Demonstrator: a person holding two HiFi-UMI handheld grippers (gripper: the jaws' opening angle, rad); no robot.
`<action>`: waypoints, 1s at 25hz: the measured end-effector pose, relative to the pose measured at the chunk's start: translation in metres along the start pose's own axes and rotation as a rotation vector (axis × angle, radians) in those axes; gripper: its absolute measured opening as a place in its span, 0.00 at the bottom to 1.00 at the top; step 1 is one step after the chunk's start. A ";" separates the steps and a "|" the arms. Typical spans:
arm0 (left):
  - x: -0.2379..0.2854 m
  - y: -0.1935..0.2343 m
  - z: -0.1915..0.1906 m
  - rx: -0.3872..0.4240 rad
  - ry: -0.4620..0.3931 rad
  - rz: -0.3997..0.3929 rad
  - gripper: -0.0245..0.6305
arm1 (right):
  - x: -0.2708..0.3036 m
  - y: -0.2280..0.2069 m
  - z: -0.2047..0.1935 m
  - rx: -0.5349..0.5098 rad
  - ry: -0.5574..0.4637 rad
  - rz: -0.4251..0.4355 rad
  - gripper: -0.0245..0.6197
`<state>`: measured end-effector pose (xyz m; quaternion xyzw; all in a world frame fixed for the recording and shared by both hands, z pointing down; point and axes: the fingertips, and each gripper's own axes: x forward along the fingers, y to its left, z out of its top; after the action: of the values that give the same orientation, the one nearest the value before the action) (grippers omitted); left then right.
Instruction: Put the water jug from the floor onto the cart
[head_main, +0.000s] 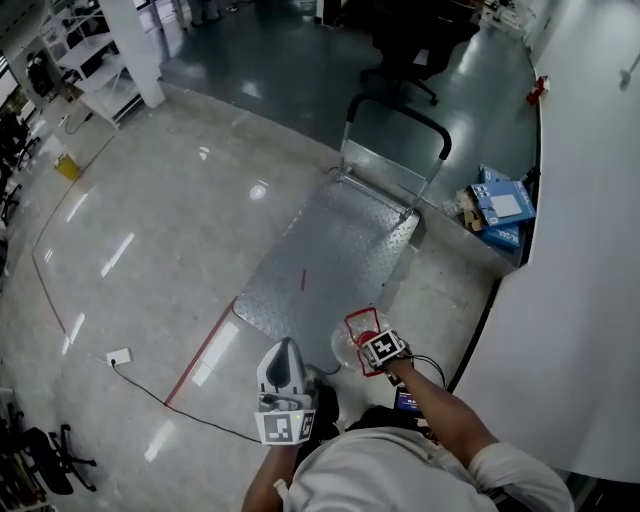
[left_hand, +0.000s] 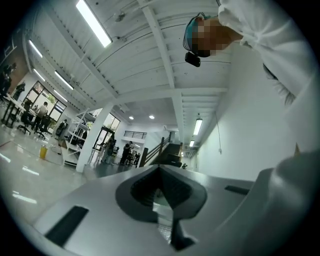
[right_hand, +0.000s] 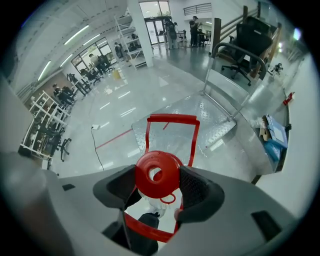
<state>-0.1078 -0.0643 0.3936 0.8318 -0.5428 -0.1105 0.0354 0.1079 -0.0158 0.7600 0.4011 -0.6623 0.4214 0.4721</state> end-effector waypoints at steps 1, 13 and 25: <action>0.008 0.006 0.000 -0.002 0.003 -0.013 0.04 | 0.000 0.000 0.012 0.005 0.000 0.001 0.48; 0.060 0.067 -0.010 -0.023 0.032 0.003 0.04 | 0.025 0.011 0.159 -0.049 -0.083 -0.024 0.47; 0.092 0.097 -0.025 -0.009 0.071 0.122 0.04 | 0.089 0.019 0.229 -0.087 -0.026 0.023 0.47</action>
<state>-0.1540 -0.1890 0.4221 0.8004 -0.5904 -0.0811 0.0650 0.0032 -0.2363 0.7968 0.3778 -0.6907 0.3924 0.4757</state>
